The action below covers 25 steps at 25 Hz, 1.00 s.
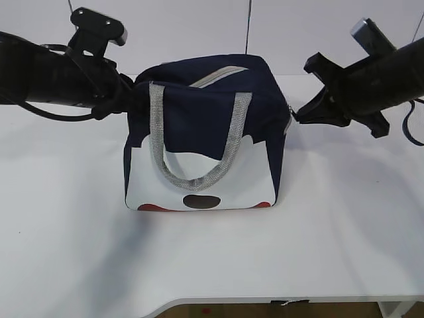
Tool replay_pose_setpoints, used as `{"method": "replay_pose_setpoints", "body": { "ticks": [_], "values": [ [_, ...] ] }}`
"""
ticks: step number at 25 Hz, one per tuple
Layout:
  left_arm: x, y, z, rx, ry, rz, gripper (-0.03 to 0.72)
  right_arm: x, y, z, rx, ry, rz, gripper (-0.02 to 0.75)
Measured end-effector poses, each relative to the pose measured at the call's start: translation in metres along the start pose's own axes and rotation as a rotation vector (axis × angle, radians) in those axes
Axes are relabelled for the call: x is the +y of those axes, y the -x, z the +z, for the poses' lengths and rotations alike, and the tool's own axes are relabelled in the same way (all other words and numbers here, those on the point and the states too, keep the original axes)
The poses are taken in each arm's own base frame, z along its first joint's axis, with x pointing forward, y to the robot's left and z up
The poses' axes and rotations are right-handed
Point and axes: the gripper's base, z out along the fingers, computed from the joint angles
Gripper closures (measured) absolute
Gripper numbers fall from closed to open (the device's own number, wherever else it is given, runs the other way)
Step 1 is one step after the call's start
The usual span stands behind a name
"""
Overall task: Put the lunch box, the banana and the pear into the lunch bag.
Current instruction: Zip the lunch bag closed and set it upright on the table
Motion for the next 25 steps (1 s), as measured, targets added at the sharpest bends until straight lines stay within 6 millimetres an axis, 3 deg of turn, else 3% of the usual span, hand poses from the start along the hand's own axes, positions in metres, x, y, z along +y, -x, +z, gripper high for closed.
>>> {"method": "replay_pose_setpoints", "body": {
  "ticks": [5,11,25],
  "values": [
    [0.0,0.0,0.0,0.0,0.0,0.0,0.693,-0.015,0.008,-0.003,-0.007,-0.033,0.0,0.731],
    [0.0,0.0,0.0,0.0,-0.002,-0.002,0.693,-0.032,0.003,0.019,0.074,-0.057,-0.042,0.731],
    [-0.004,0.001,0.0,-0.008,-0.056,-0.003,0.693,-0.037,0.001,0.03,0.1,-0.035,-0.188,0.731]
  ]
}}
